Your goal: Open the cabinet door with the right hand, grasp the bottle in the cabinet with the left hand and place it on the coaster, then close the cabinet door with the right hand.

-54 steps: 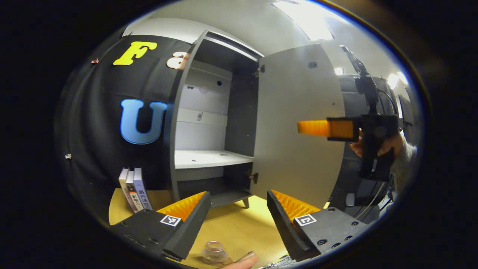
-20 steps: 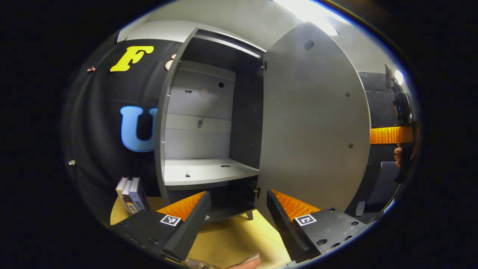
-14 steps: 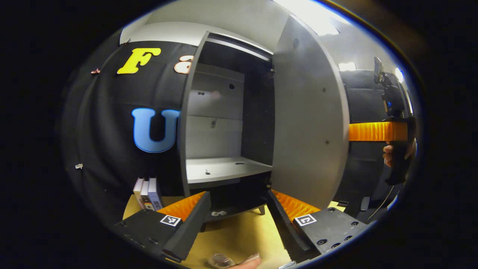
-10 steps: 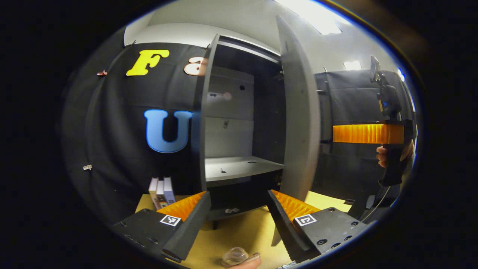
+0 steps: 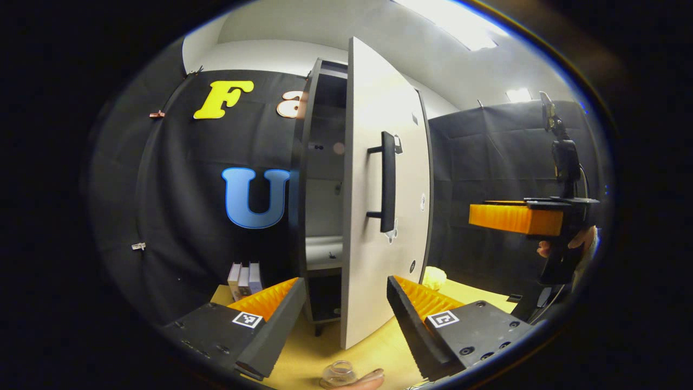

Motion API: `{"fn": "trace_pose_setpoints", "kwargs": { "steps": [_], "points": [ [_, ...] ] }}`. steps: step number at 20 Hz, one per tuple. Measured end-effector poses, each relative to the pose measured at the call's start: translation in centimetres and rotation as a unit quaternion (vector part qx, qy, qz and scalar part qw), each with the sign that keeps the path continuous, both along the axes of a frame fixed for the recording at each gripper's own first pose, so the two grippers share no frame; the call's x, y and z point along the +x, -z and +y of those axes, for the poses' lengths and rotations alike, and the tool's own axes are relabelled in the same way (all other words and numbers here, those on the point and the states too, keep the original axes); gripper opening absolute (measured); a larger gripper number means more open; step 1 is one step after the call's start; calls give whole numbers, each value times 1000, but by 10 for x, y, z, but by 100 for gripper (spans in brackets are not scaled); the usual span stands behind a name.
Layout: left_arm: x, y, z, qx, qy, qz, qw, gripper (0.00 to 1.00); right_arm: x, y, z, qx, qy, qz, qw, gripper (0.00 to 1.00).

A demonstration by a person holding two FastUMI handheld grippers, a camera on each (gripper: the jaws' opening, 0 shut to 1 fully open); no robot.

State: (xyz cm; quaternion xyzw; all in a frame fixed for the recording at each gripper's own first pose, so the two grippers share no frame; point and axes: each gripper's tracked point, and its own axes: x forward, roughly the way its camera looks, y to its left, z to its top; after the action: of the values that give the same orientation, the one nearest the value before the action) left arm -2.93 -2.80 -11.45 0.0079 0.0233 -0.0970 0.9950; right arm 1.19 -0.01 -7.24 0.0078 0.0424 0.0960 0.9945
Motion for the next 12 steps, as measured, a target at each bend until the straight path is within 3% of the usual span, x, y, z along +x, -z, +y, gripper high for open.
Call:
{"fn": "trace_pose_setpoints", "kwargs": {
  "steps": [6,12],
  "points": [
    [12,-9,-39,-2,-5,-8,1000,95,10,-10,-49,-15,58,-20,998,98],
    [26,-29,-65,11,-29,-30,999,95,11,-5,-62,-5,34,-9,999,98]
  ]
}}
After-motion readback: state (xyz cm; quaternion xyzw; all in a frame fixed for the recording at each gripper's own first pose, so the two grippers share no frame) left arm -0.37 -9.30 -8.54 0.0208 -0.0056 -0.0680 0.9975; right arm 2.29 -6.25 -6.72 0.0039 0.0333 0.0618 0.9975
